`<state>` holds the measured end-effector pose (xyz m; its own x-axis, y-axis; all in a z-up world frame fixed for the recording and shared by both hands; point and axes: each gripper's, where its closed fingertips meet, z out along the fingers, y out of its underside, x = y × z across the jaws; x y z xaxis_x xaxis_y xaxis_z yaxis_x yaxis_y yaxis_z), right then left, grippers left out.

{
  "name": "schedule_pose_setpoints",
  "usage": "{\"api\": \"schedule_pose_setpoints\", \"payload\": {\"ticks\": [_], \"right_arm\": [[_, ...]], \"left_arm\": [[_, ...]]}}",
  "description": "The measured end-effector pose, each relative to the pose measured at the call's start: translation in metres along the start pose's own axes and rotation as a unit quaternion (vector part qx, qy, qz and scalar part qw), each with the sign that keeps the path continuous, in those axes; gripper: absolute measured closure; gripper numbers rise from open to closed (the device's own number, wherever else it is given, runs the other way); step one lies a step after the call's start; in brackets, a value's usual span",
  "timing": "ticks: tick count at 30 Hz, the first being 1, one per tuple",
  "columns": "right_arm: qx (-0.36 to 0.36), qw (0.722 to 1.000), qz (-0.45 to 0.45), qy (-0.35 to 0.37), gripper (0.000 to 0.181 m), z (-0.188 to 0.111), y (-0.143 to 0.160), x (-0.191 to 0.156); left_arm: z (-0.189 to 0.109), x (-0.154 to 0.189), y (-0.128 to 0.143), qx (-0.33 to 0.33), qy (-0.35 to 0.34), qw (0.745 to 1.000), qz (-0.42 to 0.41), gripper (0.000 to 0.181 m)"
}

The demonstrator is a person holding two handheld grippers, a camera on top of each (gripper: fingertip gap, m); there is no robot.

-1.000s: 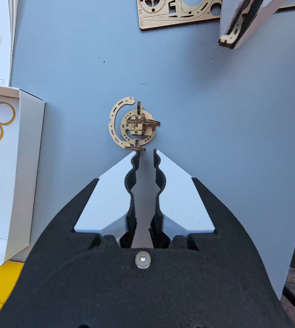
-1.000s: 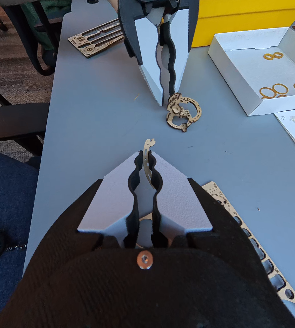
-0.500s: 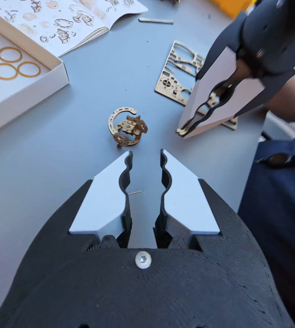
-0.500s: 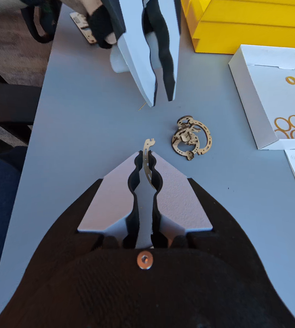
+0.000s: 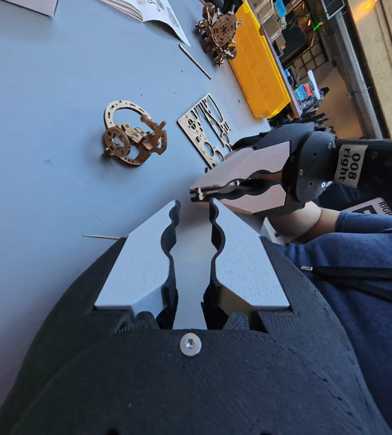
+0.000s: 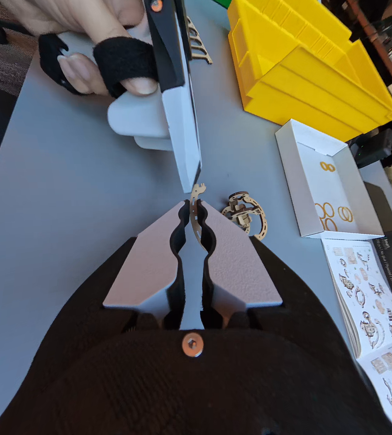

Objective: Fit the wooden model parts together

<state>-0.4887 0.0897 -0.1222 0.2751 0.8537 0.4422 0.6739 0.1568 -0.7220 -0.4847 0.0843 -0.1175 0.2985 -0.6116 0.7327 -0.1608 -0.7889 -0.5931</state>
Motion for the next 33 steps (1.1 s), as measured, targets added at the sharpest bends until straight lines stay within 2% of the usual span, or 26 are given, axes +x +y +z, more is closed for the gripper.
{"api": "schedule_pose_setpoints", "payload": {"ticks": [2, 3, 5, 6, 8, 10, 12, 13, 15, 17, 18, 21, 24, 25, 27, 31, 33], "right_arm": [[0.010, 1.000, -0.012, 0.001, 0.177, 0.000, -0.005, -0.004], [0.006, 1.000, -0.016, 0.005, 0.177, 0.001, -0.004, -0.004], [0.005, 1.000, -0.017, 0.015, 0.176, 0.003, -0.003, -0.003], [0.009, 1.000, -0.008, 0.028, 0.171, 0.002, -0.004, 0.001], [0.012, 0.996, 0.020, 0.089, 0.140, -0.008, -0.004, 0.021], [0.043, 0.987, 0.097, 0.120, 0.141, -0.032, -0.005, 0.034], [0.109, 0.955, 0.259, 0.092, 0.148, -0.052, -0.005, 0.039], [0.143, 0.923, 0.356, 0.039, 0.151, -0.055, -0.005, 0.035], [0.179, 0.835, 0.512, -0.090, 0.158, -0.054, -0.004, 0.026], [0.187, 0.757, 0.603, -0.168, 0.162, -0.048, 0.000, 0.024], [0.178, 0.737, 0.626, -0.186, 0.162, -0.044, 0.003, 0.022], [0.163, 0.707, 0.652, -0.220, 0.159, -0.034, 0.004, 0.019], [0.165, 0.678, 0.667, -0.262, 0.176, -0.030, -0.001, 0.017], [0.153, 0.679, 0.669, -0.262, 0.181, -0.027, 0.002, 0.015], [0.147, 0.677, 0.668, -0.271, 0.181, -0.025, 0.004, 0.015], [0.145, 0.652, 0.685, -0.292, 0.181, -0.027, 0.006, 0.017], [0.135, 0.652, 0.691, -0.280, 0.181, -0.027, 0.012, 0.019]], "left_arm": [[0.001, 0.001, -0.002, 0.012, 0.016, 1.000, -0.012, 0.164], [0.001, 0.007, -0.002, 0.014, 0.040, 0.999, -0.008, 0.180], [0.000, 0.006, -0.002, 0.018, 0.038, 0.999, 0.002, 0.180], [-0.001, 0.005, -0.003, 0.021, 0.033, 0.999, 0.004, 0.180], [-0.006, 0.003, -0.007, 0.033, 0.036, 0.999, -0.014, 0.180], [-0.013, 0.003, -0.011, 0.043, 0.053, 0.997, -0.040, 0.180], [-0.016, 0.007, -0.013, 0.045, 0.078, 0.995, -0.052, 0.180], [-0.017, 0.009, -0.013, 0.043, 0.095, 0.992, -0.064, 0.180], [-0.018, 0.006, -0.015, 0.040, 0.108, 0.991, -0.073, 0.180], [-0.017, 0.004, -0.018, 0.035, 0.121, 0.989, -0.080, 0.180], [-0.016, 0.006, -0.019, 0.031, 0.135, 0.987, -0.088, 0.181], [-0.012, 0.004, -0.019, 0.019, 0.143, 0.985, -0.099, 0.180], [-0.008, 0.003, -0.017, 0.008, 0.144, 0.985, -0.099, 0.180], [-0.008, 0.004, -0.018, 0.007, 0.150, 0.984, -0.101, 0.181], [-0.006, 0.004, -0.018, 0.005, 0.152, 0.983, -0.101, 0.180], [-0.003, 0.000, -0.017, -0.001, 0.141, 0.986, -0.091, 0.181], [-0.002, 0.000, -0.018, 0.002, 0.144, 0.985, -0.097, 0.181]]}}
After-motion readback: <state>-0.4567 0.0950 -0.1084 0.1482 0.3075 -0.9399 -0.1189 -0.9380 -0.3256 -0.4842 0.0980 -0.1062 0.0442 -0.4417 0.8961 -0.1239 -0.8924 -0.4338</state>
